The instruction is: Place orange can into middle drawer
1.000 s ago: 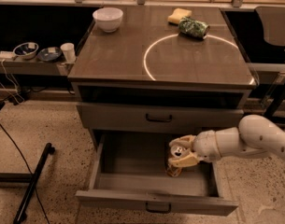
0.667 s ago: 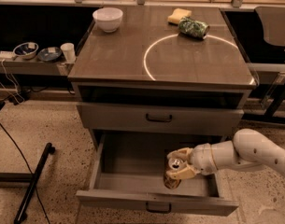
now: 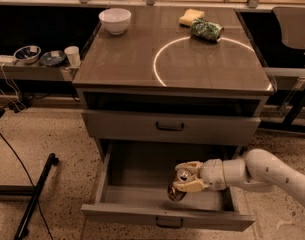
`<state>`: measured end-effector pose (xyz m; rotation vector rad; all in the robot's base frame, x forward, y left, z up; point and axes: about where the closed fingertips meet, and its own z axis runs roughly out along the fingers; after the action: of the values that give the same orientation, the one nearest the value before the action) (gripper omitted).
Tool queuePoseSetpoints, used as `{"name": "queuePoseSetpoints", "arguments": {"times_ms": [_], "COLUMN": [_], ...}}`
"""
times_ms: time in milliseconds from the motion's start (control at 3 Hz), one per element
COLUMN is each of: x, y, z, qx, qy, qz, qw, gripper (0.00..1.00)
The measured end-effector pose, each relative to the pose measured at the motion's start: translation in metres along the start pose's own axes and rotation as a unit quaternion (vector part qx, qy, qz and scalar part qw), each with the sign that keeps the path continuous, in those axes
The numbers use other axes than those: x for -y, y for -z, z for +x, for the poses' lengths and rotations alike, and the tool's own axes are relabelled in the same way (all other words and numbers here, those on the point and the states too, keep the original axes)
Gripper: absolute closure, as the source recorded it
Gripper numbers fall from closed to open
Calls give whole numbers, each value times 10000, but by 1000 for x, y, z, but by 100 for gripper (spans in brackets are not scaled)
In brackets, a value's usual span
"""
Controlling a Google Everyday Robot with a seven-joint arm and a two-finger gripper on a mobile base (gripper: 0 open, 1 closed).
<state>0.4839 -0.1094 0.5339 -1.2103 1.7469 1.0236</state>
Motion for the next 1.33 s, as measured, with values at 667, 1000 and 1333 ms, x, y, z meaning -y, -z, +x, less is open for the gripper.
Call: {"name": "queuePoseSetpoints", "arguments": {"times_ms": [667,1000,1333], "x": [19,6,5], "y": [-79,-105,-127], "z": [21,13,18], "qx": [788,439,-257], "qy": [-100,304,683], "qz": [681,980,1235], "qw": [9945,9938,9897], "gripper": [100,81,58]}}
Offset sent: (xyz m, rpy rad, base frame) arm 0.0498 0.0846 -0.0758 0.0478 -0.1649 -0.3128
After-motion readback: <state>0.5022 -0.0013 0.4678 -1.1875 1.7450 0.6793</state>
